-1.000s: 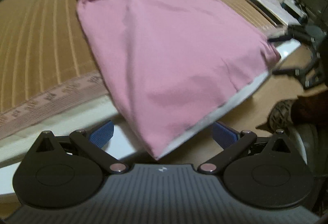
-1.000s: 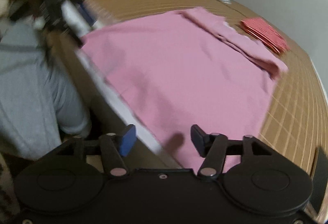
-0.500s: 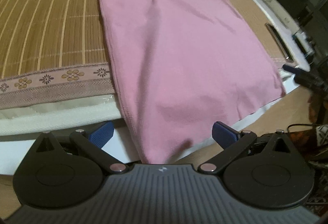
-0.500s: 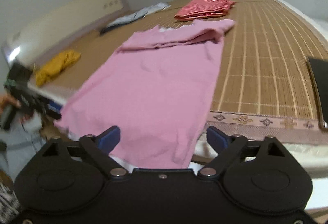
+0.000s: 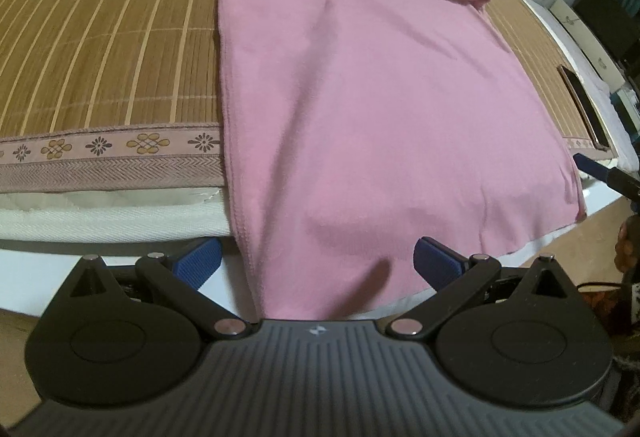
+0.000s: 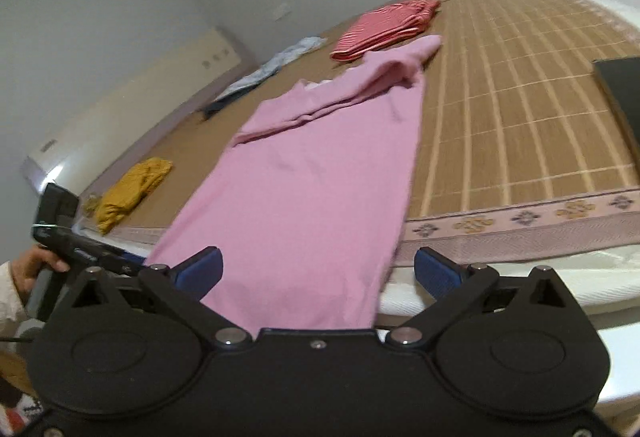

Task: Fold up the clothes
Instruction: 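Move both grippers, open, to the hem of the pink shirt, then grasp the pink shirt hem with both grippers and fold it toward the collar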

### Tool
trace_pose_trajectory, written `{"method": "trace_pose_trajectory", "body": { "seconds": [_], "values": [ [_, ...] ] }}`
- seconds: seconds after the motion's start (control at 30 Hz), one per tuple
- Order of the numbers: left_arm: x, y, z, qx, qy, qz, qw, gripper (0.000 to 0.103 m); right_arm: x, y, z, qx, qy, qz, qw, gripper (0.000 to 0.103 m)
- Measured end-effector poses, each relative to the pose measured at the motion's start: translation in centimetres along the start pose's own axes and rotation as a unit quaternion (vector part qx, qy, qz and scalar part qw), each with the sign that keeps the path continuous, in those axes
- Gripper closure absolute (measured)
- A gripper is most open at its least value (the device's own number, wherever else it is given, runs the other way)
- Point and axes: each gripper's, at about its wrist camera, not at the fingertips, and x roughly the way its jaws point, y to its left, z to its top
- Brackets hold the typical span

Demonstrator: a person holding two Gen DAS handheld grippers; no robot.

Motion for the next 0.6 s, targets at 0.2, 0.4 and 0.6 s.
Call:
{"method": "trace_pose_trajectory", "body": {
  "seconds": [0.2, 0.4, 0.6],
  "values": [
    [0.0, 0.1, 0.0, -0.001, -0.001, -0.001, 1.0000, 0.000, 1.0, -0.8, -0.4, 0.045, -0.007, 0.024, 0.999, 0.000],
    [-0.3, 0.7, -0.3, -0.015, -0.008, -0.013, 0.9998, 0.000, 0.8, -1.0, -1.8, 0.078, -0.056, 0.029, 0.995, 0.000],
    [-0.4, 0.5, -0.5, -0.031, -0.022, -0.007, 0.9993, 0.000, 1.8, 0.2, -1.5, 0.021, -0.020, 0.047, 0.998, 0.000]
  ]
}}
